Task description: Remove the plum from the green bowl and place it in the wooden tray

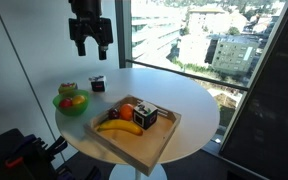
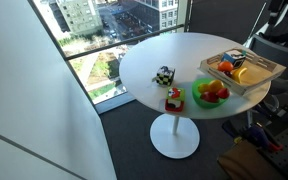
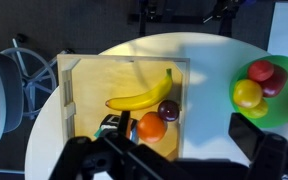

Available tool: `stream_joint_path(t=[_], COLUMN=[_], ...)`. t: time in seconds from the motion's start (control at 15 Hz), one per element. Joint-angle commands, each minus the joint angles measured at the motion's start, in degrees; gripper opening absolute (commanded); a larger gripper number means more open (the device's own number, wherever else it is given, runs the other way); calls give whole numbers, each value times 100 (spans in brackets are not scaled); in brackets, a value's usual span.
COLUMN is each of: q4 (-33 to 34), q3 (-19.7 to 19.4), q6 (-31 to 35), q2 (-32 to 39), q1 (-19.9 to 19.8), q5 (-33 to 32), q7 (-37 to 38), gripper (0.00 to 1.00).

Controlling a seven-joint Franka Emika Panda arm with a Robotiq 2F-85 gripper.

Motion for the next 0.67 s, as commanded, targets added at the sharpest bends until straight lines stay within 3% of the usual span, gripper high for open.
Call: stream_joint_path(t=[0.0, 0.6], q4=[89, 12], q3=[-18, -58], q6=[-304, -185], q2=[-284, -717], q1=[67, 144], q5=[118, 437], q7=[-222, -208], gripper=[100, 100])
